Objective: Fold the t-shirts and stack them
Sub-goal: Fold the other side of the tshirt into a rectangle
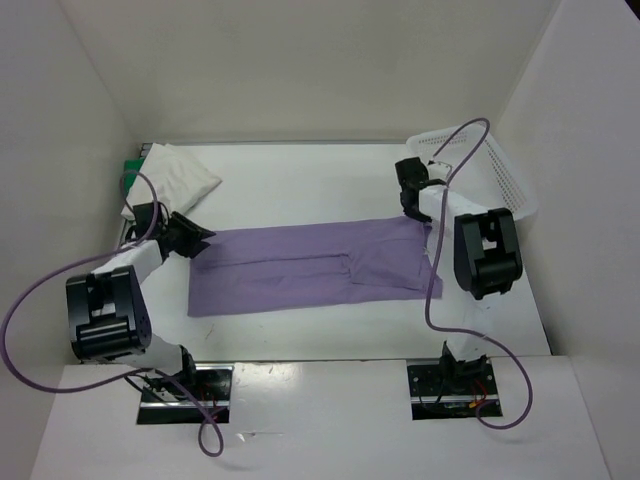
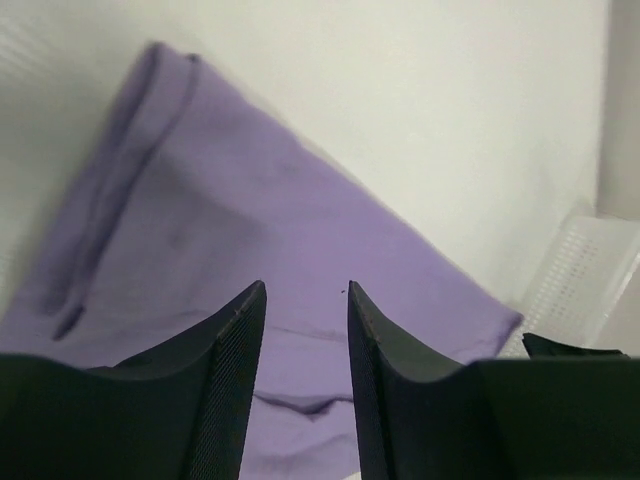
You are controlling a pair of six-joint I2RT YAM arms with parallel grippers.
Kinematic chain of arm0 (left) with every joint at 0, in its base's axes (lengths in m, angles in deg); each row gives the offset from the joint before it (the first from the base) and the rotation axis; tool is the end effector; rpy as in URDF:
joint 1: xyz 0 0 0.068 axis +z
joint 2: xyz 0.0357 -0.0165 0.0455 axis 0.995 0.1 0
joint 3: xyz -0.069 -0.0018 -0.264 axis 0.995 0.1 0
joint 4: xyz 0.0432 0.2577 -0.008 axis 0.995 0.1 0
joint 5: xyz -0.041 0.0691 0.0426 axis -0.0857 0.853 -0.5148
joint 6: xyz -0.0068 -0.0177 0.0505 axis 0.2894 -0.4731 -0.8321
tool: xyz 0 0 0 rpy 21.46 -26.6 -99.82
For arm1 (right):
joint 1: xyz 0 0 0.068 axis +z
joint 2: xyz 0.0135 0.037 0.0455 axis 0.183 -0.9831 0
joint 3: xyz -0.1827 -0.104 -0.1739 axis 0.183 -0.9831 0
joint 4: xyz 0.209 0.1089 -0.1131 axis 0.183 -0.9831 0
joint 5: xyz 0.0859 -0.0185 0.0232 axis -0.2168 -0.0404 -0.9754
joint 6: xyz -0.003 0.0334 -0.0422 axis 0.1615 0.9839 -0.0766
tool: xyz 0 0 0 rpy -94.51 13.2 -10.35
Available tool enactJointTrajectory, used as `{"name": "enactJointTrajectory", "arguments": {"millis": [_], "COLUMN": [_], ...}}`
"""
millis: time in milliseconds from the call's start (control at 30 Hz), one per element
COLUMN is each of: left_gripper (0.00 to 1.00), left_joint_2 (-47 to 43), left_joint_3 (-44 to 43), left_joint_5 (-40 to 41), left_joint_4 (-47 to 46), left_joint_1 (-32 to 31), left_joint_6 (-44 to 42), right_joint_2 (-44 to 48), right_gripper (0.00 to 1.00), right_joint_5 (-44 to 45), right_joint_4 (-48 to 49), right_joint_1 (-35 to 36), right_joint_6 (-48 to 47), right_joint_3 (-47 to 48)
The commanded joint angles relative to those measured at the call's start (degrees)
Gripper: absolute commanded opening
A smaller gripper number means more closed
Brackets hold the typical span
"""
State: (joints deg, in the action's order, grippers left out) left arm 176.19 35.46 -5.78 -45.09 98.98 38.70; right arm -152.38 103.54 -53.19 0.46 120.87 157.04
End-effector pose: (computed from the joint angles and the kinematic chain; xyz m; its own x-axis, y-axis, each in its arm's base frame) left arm 0.2948 0.0650 0.1750 -0.4070 -0.8843 -0.2288 -0.5583 0.4390 -0.7040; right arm 0.3955 0.0567 0.1745 -0.6733 0.3190 -0.6671 0.5463 0.8225 -0.1581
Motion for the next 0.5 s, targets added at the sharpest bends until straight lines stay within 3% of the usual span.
{"name": "enactJointTrajectory", "arguments": {"millis": [0, 33, 133, 233, 267, 367, 467], "left_gripper": [0.46, 0.46, 0.40, 0.34, 0.29, 0.10, 0.07], "left_joint_2": [-5.19, -5.80, -6.51, -5.99, -5.99, -5.99, -5.99], "left_joint_3": [-0.51, -0.51, -3.48, -9.00, -10.25, -12.98, -13.51], "left_joint_5": [-3.05, -3.06, -3.06, -3.06, -3.06, -1.04, -0.51], "left_joint_4": [0.29, 0.29, 0.29, 1.86, 2.48, 5.37, 9.33], "left_joint_1": [0.04, -0.56, -4.42, -11.54, -13.30, -18.84, -22.80], "left_joint_6": [1.04, 1.04, -1.76, -7.48, -8.62, -13.01, -15.22], "right_joint_2": [10.86, 11.94, 15.54, 16.08, 16.08, 16.08, 15.46], "right_gripper": [0.20, 0.26, 0.27, 0.13, 0.02, 0.00, 0.00], "right_joint_5": [-2.29, -4.32, -9.95, -17.24, -22.13, -29.10, -29.12], "right_joint_4": [-0.14, -1.54, -2.78, -5.49, -5.51, -3.93, -3.13], "right_joint_1": [1.56, 2.17, 4.81, 7.89, 7.89, 7.89, 7.89], "right_joint_6": [-0.24, 0.29, 0.99, 2.48, 3.71, 6.09, 6.79], "right_joint_3": [1.05, 1.05, -1.41, -3.96, -6.31, -13.26, -18.02]}}
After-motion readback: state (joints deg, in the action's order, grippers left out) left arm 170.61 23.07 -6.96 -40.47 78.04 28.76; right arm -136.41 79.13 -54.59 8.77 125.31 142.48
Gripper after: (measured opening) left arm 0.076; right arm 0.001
